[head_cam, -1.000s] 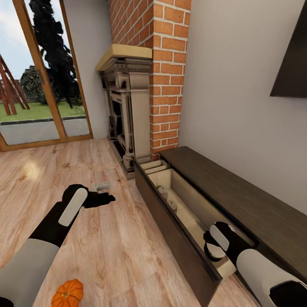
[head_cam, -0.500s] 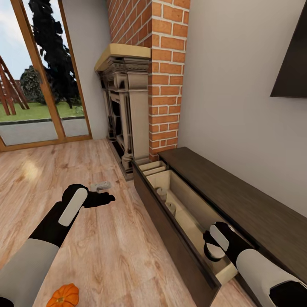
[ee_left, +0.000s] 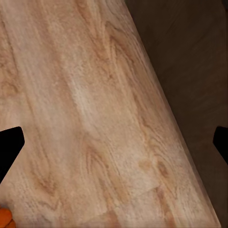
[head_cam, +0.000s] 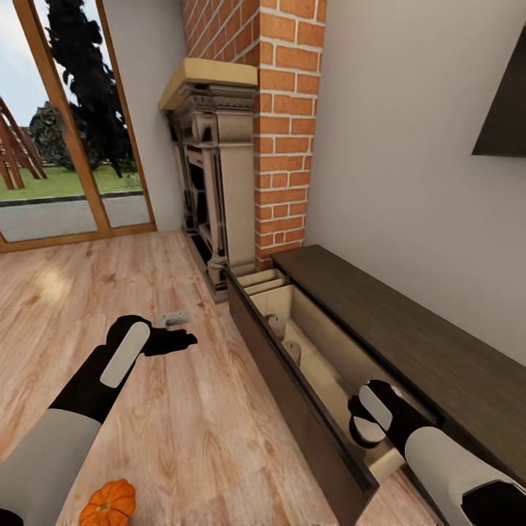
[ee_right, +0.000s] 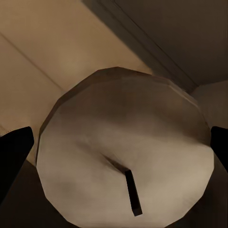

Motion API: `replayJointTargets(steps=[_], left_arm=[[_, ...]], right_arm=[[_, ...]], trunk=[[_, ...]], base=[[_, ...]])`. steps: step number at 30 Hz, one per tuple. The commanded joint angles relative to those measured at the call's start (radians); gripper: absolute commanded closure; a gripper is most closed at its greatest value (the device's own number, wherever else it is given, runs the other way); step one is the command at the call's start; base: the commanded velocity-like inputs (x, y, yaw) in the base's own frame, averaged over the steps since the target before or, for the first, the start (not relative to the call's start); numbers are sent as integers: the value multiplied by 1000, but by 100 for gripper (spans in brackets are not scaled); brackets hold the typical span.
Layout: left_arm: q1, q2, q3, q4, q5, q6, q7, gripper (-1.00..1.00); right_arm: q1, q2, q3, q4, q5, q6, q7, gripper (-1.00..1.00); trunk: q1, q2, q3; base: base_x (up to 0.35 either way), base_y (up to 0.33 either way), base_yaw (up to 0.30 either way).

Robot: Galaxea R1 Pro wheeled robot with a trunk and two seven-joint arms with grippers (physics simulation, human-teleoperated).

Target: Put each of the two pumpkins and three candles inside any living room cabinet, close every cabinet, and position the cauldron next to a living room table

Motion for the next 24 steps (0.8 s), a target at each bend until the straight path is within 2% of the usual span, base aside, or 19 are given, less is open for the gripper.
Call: replayJointTargets(steps=[1,5,11,18,24], left_arm=[[-1,1,-3,-1,10,1,10,-100],[-1,1,-3,-1,10,1,10,-100],[-1,1,-4,-1,11,1,10,-100],[-1,1,-4,-1,11,1,10,-100],[-1,1,-4,-1,10,1,10,-100]], right_arm=[[-1,-1,8,-2,-9,3,-7,100],[-1,-1,8,-2,-8,3,-7,100],[-1,-1,8,-2,-8,2,-7,100],[-1,-1,8,-1,-8,2,-7,100],[-1,-1,8,-1,-8,2,-7,100]], trunk=[[0,-1,-5],[2,-2,-20],[2,-2,-20],[5,-3,-48],[5,-3,-48]], base=[[0,0,0],[0,0,0],[0,0,0],[0,0,0],[0,0,0]])
